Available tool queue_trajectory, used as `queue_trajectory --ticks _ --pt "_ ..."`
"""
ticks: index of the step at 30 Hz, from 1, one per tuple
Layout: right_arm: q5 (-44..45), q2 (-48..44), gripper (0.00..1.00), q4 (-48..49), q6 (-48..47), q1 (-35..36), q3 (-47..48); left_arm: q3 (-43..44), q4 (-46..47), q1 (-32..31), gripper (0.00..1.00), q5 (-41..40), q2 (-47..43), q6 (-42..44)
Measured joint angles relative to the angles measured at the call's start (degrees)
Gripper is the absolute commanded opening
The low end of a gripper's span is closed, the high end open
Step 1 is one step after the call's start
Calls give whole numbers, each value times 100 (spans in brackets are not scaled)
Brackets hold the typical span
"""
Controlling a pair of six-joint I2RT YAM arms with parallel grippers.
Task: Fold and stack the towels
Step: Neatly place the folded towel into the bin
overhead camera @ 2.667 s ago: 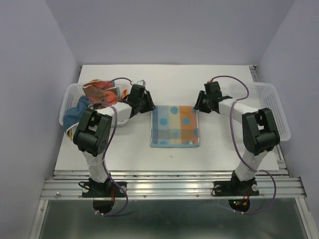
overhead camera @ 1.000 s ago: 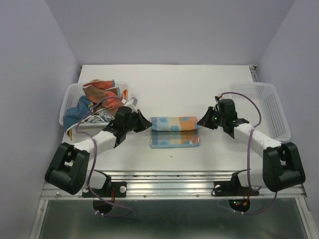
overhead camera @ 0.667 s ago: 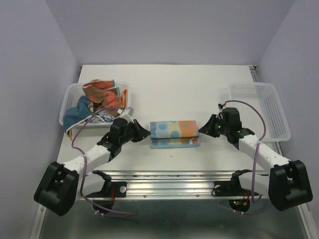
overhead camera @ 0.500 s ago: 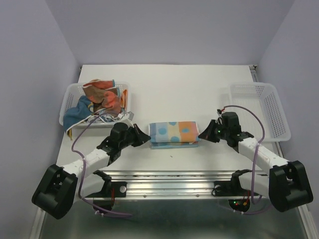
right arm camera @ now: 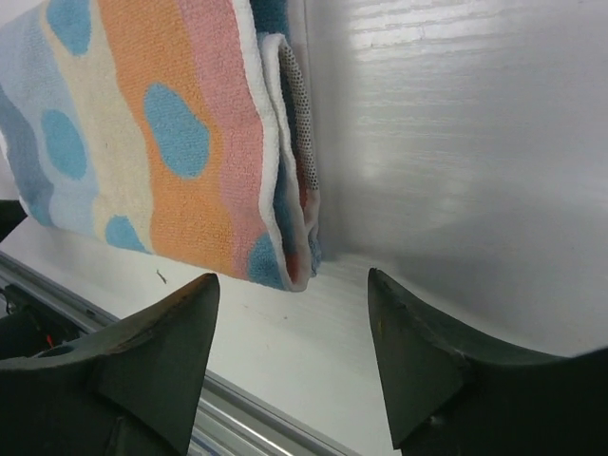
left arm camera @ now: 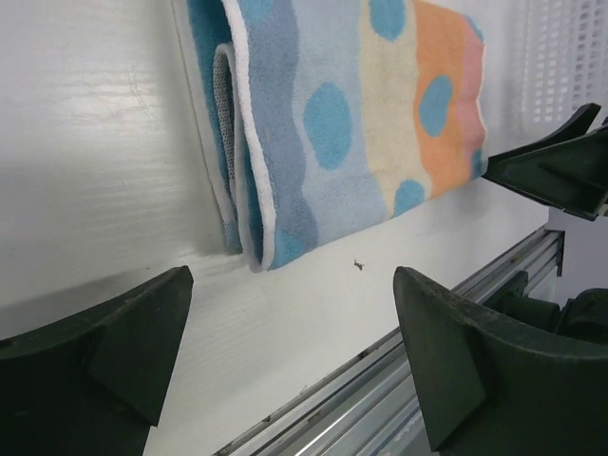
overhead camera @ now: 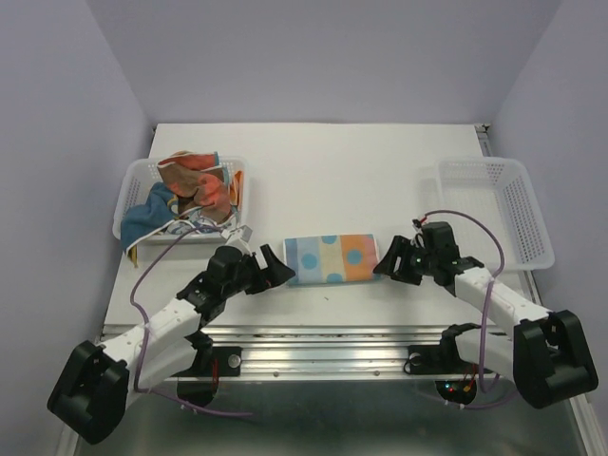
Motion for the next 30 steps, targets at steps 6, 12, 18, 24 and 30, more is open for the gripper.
queue_trajectory --ticks 6,12,18,24,30 --pt "511 140 78 -337 -201 162 662 352 -608 0 99 -584 -566 72" --pt "1325 977 77 -337 -282 691 1403 719 -848 0 99 -1027 -560 208" --pt "2275 1862 60 -433 -219 1237 1746 813 -1054 0 99 -1320 -286 330" --pt "2828 2159 45 -452 -146 1521 1773 813 -1150 0 99 -1443 -192 352" --pt "3097 2494 8 -111 -96 1775 1923 813 -1176 0 99 -1561 -195 358"
